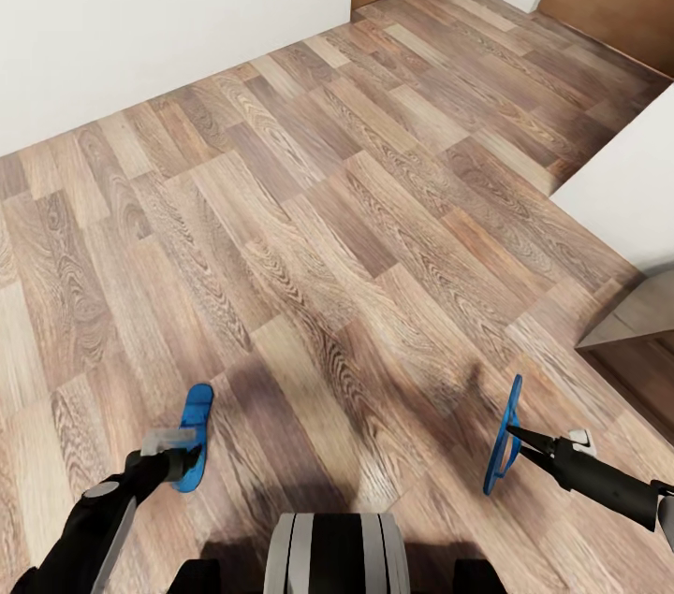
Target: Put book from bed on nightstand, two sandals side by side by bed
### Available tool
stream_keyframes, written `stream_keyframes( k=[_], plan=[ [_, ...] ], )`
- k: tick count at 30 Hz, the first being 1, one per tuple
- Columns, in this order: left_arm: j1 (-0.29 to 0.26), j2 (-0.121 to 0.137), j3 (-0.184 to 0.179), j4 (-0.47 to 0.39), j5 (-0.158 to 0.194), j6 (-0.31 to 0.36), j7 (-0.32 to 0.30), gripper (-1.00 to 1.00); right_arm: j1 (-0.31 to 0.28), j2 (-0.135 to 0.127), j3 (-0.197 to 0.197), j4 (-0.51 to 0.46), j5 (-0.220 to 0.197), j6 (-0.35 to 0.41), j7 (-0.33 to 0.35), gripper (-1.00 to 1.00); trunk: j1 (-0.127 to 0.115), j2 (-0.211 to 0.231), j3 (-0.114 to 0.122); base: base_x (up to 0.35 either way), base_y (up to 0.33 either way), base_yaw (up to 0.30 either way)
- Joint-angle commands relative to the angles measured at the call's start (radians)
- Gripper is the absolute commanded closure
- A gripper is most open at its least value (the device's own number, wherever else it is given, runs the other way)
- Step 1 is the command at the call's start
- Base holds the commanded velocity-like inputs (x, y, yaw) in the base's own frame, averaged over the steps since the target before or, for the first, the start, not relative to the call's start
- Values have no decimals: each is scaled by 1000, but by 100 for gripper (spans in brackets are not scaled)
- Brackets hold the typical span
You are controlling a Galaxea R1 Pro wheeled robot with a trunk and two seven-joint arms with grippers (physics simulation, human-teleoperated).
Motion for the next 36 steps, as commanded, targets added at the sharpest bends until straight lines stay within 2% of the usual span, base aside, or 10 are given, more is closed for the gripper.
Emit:
stream_keyframes(
  k=[1, 3, 4, 7, 11, 14, 18, 22, 36],
  plan=[
    [-9, 0, 2, -21, -6, 38, -8, -100, -1, 0, -1, 0, 0, 5, 3, 100, 0, 0, -1, 0, 0, 0],
    [-22, 0, 2, -32, -6, 66, -8, -100, -1, 0, -1, 0, 0, 5, 3, 100, 0, 0, -1, 0, 0, 0],
    [-56, 0, 2, -41, -5, 101, -8, -100, 0, 0, -1, 0, 0, 5, 3, 100, 0, 0, -1, 0, 0, 0],
    [-87, 1, 2, -32, -3, 116, -8, -100, 0, 0, -1, 0, 0, 5, 3, 100, 0, 0, -1, 0, 0, 0],
    [-109, -1, 1, 43, -4, 117, -7, -100, -1, 0, 0, 0, 0, 5, 3, 100, 0, 0, -1, 0, 0, 0],
    [-113, -2, 2, 113, -6, 78, -7, -100, 0, 0, 0, 0, 0, 5, 3, 100, 0, 0, -1, 0, 0, 0],
    [-114, -4, 1, 140, -5, 11, -6, -100, -1, 0, 1, -1, 0, 5, 3, 100, 0, 0, -1, 0, 0, 0],
    [-114, -3, 1, 157, -4, -8, -3, -100, 0, 0, 1, -1, 0, 5, 3, 100, 0, 0, -1, 0, 0, 0],
    [-114, -2, 1, 173, -6, -26, -2, -100, -1, 0, 2, -2, 0, 5, 3, 100, 6, -3, -55, 0, 0, 0]
  ],
)
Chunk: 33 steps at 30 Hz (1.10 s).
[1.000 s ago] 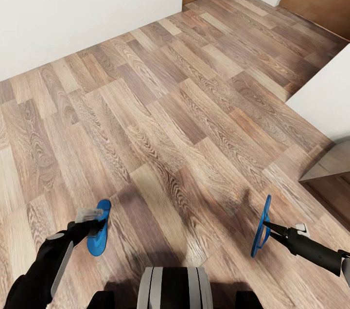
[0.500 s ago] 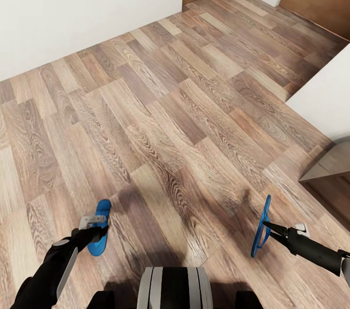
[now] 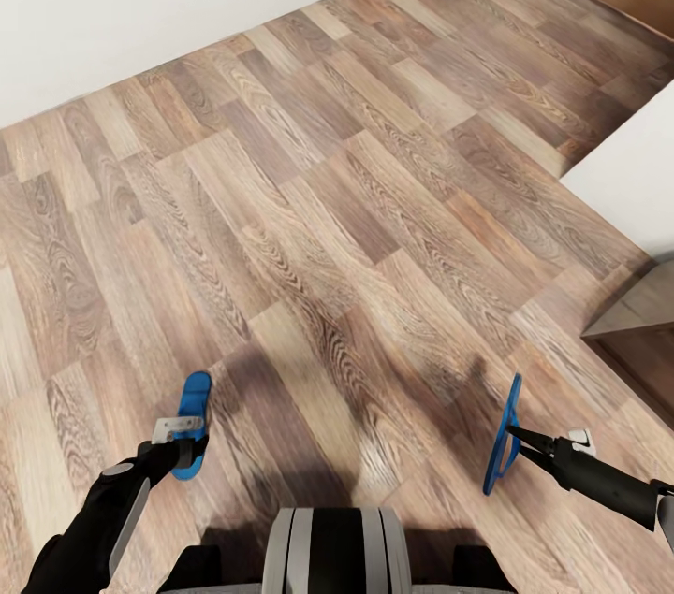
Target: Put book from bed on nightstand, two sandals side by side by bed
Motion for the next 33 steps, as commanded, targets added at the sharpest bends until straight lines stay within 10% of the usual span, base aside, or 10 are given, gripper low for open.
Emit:
stream_keyframes(
  k=[1, 33],
  plan=[
    [0, 0, 3, -1, -5, 5, -8, -100, 0, 0, -1, 0, -2, 5, 3, 100, 0, 0, -4, 0, 0, 0],
    [0, 0, 6, -4, -4, 5, -8, -100, 0, 0, -1, 0, -2, 5, 3, 100, 1, -1, -12, 86, 0, 0]
  ],
)
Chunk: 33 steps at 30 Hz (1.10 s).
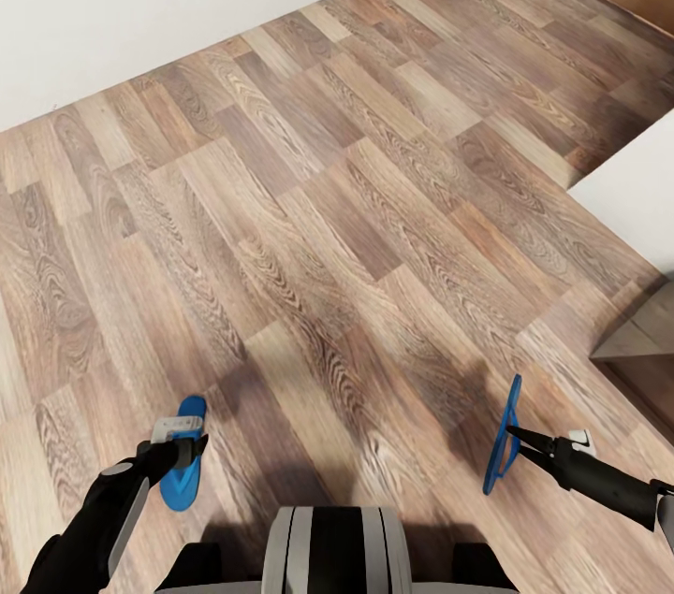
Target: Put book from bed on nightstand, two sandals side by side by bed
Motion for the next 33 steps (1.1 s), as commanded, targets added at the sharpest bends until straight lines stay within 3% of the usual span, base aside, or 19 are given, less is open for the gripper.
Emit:
stream_keyframes(
  k=[1, 11, 24, 33],
  plan=[
    [0, -1, 3, -1, -5, 5, -8, -100, 0, 0, -1, 0, -1, 5, 3, 100, 0, 0, 0, 60, 0, 0],
    [0, -1, 3, -1, -5, 5, -8, -100, 0, 0, 1, 0, -1, 5, 3, 100, 0, 0, 0, 11, 0, 0],
    [0, -1, 3, -1, -5, 5, -8, -100, 0, 0, 1, 0, -1, 5, 3, 100, 6, -3, -51, 0, 0, 0],
    [0, -1, 3, -1, -5, 5, -8, -100, 0, 0, 1, 0, -1, 5, 3, 100, 6, -3, -51, 0, 0, 0]
  ],
)
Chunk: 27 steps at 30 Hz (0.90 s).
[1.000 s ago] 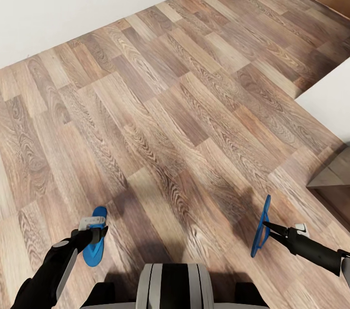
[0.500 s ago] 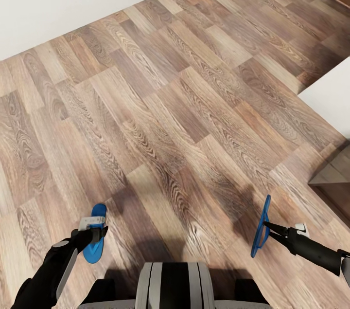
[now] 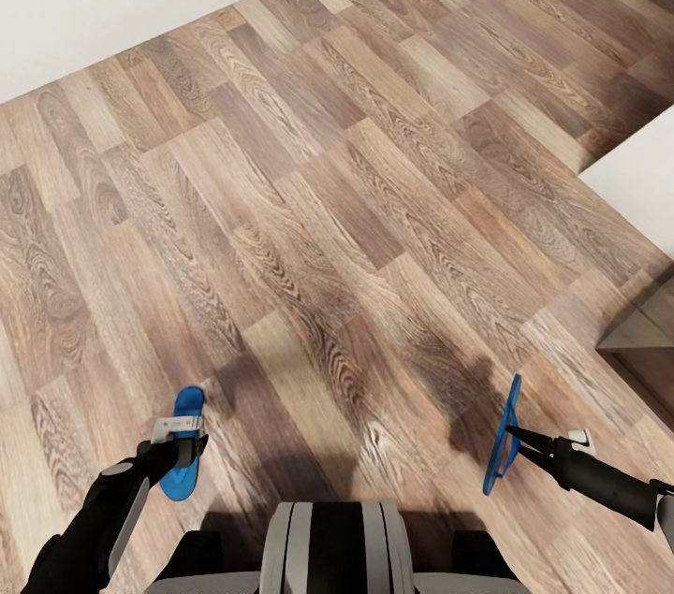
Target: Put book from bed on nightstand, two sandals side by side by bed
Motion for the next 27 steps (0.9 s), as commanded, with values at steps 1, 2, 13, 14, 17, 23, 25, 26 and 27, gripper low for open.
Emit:
stream_keyframes(
  k=[1, 2, 13, 14, 17, 23, 25, 26, 27],
  plan=[
    [0, 0, 3, -1, -5, 5, -8, -100, 0, 0, -1, 0, 0, 5, 3, 100, 0, 0, 0, 0, 0, 0],
    [0, 0, 3, -1, -5, 5, -8, -100, -1, 0, -1, 0, 0, 5, 3, 100, 0, 0, 0, 0, 0, 0],
    [0, 0, 3, -1, -5, 5, -8, -100, -1, 0, -1, 0, 0, 5, 3, 100, 2, -1, -20, 0, 0, 0],
    [0, 0, 3, -1, -5, 5, -8, -100, -1, 0, -1, 0, 0, 5, 3, 100, 2, -1, -20, 0, 0, 0],
    [0, -1, 3, -1, -5, 5, -8, -100, -1, 0, -1, 0, 0, 5, 3, 100, 2, -1, -20, 0, 0, 0],
    [0, -1, 3, -1, -5, 5, -8, -100, -1, 0, -1, 0, 0, 5, 3, 100, 2, -1, -20, 0, 0, 0],
    [0, -1, 3, -1, -5, 5, -8, 100, -1, 0, -1, 0, 0, 5, 3, 100, 2, -1, -20, 0, 0, 0],
    [0, 0, 3, -1, -5, 5, -8, 100, -1, 0, -1, 0, 0, 5, 3, 100, 2, -1, -20, 0, 0, 0],
    [0, -1, 3, -1, -5, 5, -8, 100, -1, 0, -1, 0, 0, 5, 3, 100, 2, -1, -20, 0, 0, 0]
  ],
)
